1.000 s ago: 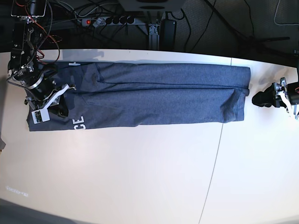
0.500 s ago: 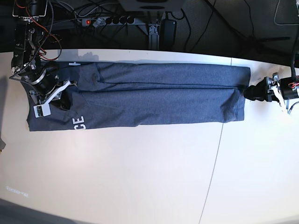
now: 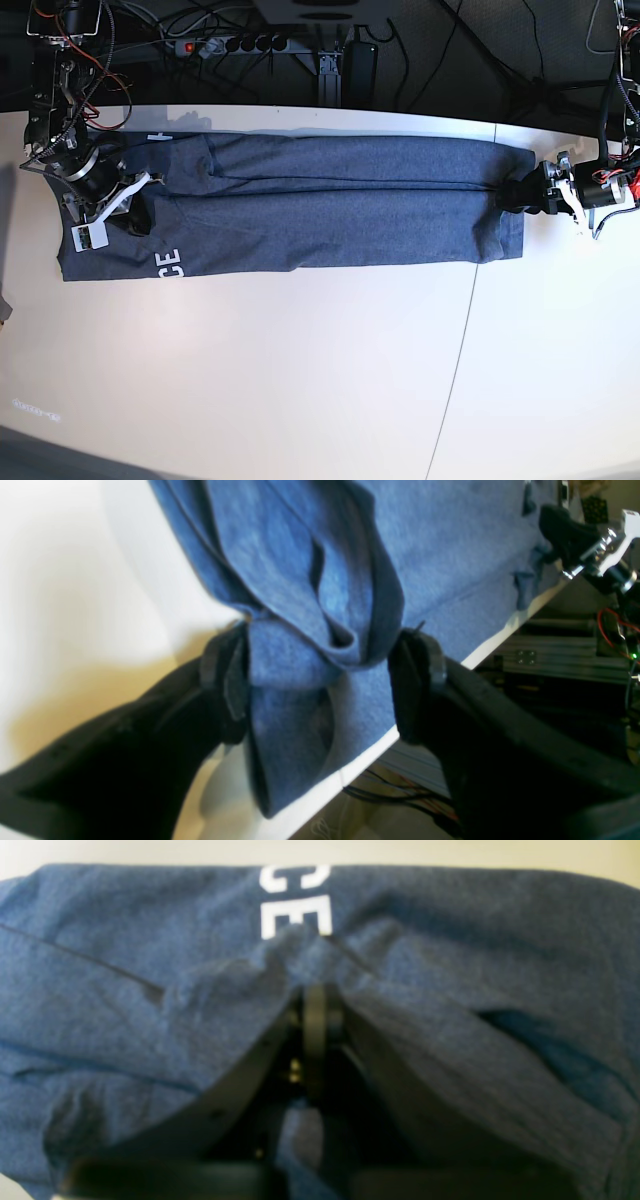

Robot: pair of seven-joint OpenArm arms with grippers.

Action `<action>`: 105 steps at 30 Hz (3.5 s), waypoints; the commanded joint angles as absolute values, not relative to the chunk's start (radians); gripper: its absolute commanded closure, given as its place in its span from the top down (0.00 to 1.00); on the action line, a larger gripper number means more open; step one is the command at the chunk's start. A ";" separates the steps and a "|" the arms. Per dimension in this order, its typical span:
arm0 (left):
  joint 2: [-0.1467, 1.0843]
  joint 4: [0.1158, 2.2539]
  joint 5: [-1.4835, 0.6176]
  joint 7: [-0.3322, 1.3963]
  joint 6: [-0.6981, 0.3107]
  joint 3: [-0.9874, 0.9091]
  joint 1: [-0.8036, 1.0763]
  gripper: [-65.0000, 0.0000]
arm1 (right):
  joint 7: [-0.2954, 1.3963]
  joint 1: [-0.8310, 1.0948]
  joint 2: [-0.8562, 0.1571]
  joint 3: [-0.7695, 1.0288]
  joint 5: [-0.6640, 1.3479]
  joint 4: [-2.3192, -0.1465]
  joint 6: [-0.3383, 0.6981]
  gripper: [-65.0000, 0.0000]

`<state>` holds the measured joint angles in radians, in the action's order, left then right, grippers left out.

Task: Fold the T-shirt properly
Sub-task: 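Grasp both ends of the folded strip with left and right grippers, then lift the strip end with the left gripper and carry it toward the right gripper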

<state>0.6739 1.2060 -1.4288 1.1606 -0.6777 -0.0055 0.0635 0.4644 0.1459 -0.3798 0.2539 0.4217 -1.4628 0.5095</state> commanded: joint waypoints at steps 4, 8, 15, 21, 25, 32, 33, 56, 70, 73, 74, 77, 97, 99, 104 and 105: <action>0.696 1.218 -1.388 1.102 -0.698 -0.012 0.046 0.68 | 0.446 0.133 -0.396 0.260 0.434 -1.475 0.550 0.00; 0.707 1.218 -1.341 1.099 -0.698 -0.012 0.033 0.68 | 0.447 0.133 -0.397 0.260 0.434 -1.475 0.550 0.00; 0.697 1.218 -1.345 1.103 -0.698 -0.011 0.034 0.68 | 0.448 0.133 -0.396 0.260 0.458 -1.475 0.550 0.00; 0.686 1.218 -1.348 1.102 -0.698 0.060 0.033 0.68 | 0.449 0.133 -0.396 0.260 0.464 -1.475 0.550 0.00; 0.679 1.218 -1.348 1.059 -0.698 0.079 0.033 0.68 | 0.449 0.133 -0.396 0.260 0.464 -1.475 0.550 0.00; 0.679 1.218 -1.307 1.050 -0.698 0.079 0.030 0.57 | 0.449 0.133 -0.396 0.260 0.464 -1.475 0.550 0.00; 0.679 1.218 -1.304 1.050 -0.698 0.079 0.031 0.45 | 0.449 0.133 -0.396 0.260 0.464 -1.475 0.550 0.00; 0.702 1.218 -1.180 0.998 -0.698 0.078 -0.071 0.00 | 0.456 0.066 -0.398 0.261 0.524 -1.623 0.554 0.00; 0.788 1.219 -1.113 0.992 -0.698 -0.107 -0.078 0.00 | 0.483 0.059 -0.399 0.318 0.524 -1.660 0.554 0.00; 0.777 1.250 -1.114 1.011 -0.698 -0.105 -0.073 0.00 | 0.483 0.059 -0.398 0.318 0.524 -1.660 0.554 0.00; 0.774 1.278 -1.114 1.012 -0.698 -0.104 -0.067 0.00 | 0.483 0.059 -0.398 0.318 0.524 -1.660 0.554 0.00; 0.753 1.428 -1.077 1.014 -0.698 -0.104 -0.040 0.00 | 0.482 0.058 -0.398 0.318 0.524 -1.660 0.554 0.00; 0.405 1.924 -0.603 0.904 -0.613 0.224 0.107 0.00 | 0.497 0.059 -0.398 0.318 0.524 -1.659 0.554 0.00; 0.364 1.918 -0.547 0.886 -0.613 0.255 0.087 0.00 | 0.497 0.059 -0.398 0.318 0.524 -1.659 0.554 0.00; 0.292 1.835 -0.500 0.875 -0.593 0.263 0.003 0.00 | 0.498 0.059 -0.398 0.318 0.524 -1.659 0.554 0.00; 0.282 1.815 -0.490 0.877 -0.583 0.263 -0.014 0.00 | 0.498 0.059 -0.398 0.318 0.524 -1.659 0.554 0.00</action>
